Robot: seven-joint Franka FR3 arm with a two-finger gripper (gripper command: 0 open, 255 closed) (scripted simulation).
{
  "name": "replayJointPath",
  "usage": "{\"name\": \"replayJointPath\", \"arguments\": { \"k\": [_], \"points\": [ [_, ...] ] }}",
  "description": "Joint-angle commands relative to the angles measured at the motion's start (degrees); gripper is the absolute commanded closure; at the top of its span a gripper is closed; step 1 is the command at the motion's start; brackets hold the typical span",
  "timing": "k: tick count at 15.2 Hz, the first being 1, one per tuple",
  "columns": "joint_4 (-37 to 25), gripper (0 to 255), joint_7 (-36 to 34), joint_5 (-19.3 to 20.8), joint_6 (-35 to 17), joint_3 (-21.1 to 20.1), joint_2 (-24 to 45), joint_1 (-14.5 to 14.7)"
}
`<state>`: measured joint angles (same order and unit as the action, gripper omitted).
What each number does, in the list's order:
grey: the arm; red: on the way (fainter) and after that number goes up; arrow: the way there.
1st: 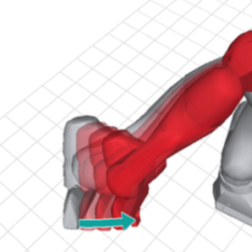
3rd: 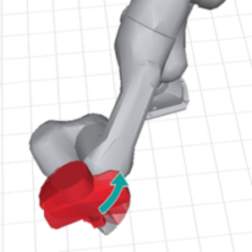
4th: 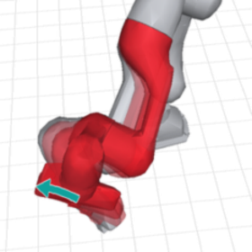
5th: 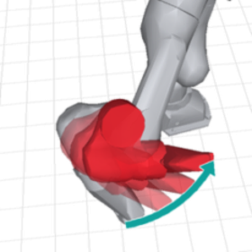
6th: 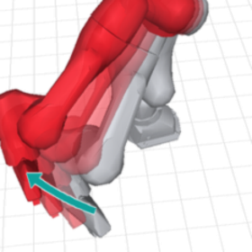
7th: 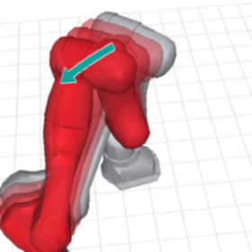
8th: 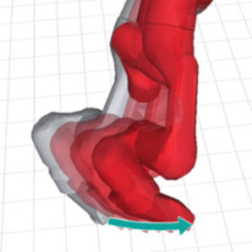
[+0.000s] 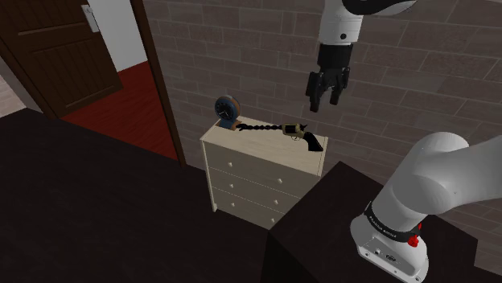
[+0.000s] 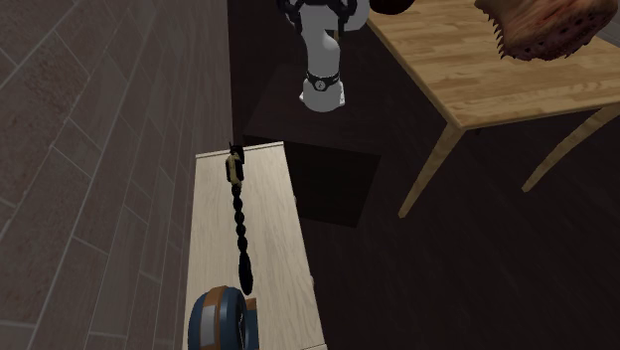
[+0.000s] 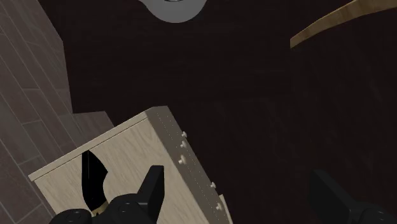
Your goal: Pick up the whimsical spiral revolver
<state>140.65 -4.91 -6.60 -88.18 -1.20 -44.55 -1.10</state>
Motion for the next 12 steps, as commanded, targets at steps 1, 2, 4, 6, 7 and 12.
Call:
{"name": "replayJointPath", "arguments": {
  "k": [1, 2, 4, 6, 7, 12],
  "points": [
    [0.00, 0, 0.00, 0.00, 0.00, 0.00, 0.00, 0.00],
    [0.10, 0, 1.20, 0.72, -1.58, 0.42, 1.72, -0.09],
    [0.06, 0, 3.52, 2.09, -4.74, 1.24, 5.35, -0.26],
    [-0.30, 0, 5.71, 3.37, -7.83, 2.02, 9.20, -0.41],
    [-0.60, 0, 6.76, 3.98, -9.35, 2.39, 11.20, -0.48],
    [-3.34, 0, 11.64, 6.64, -16.43, 4.01, 21.76, -0.86]
  ]
}}
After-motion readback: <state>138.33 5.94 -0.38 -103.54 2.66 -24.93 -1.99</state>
